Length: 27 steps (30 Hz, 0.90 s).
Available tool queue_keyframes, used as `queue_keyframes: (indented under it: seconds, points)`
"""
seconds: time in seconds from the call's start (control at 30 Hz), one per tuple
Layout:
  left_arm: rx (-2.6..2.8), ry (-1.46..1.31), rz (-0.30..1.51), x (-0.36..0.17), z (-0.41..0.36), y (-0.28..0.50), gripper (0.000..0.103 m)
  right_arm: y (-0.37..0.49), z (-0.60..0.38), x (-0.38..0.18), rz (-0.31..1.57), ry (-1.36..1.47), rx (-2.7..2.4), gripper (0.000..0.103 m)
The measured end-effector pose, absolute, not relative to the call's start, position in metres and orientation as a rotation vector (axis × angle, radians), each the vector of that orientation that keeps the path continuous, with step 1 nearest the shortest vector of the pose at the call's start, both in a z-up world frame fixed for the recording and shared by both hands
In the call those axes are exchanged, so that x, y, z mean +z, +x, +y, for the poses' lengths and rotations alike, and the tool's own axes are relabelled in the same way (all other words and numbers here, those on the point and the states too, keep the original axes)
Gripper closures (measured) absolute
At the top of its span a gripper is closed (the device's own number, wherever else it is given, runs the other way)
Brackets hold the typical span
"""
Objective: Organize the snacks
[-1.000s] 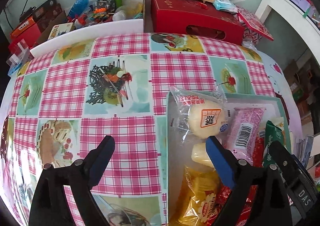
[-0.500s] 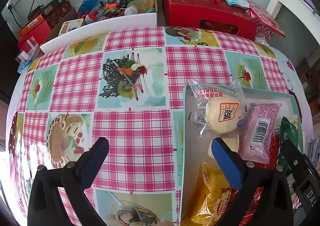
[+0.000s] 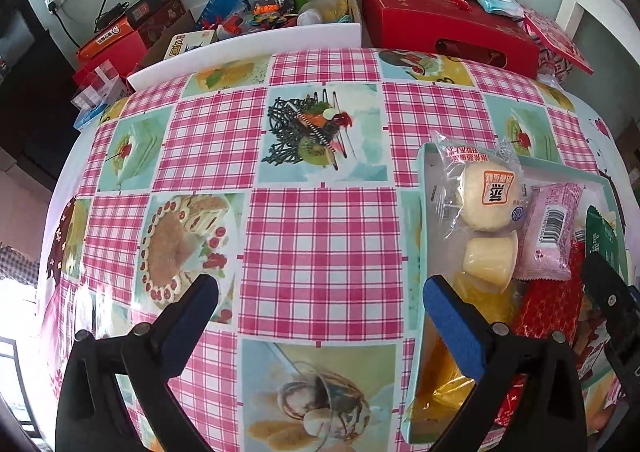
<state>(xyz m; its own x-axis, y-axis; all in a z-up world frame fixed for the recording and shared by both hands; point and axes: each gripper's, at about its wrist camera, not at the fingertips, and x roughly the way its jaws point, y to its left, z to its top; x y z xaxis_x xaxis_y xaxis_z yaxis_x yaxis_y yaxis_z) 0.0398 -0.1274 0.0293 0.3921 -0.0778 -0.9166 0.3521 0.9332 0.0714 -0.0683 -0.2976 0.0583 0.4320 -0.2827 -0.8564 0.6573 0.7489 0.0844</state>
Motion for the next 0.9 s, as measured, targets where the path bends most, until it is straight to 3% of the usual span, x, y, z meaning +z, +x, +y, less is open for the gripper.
queue_keyframes:
  seconds: [0.9]
  points:
    - [-0.227, 0.203, 1.157, 0.021, -0.056, 0.002, 0.001, -0.106, -0.225, 0.080, 0.953, 0.264, -0.540, 0.000]
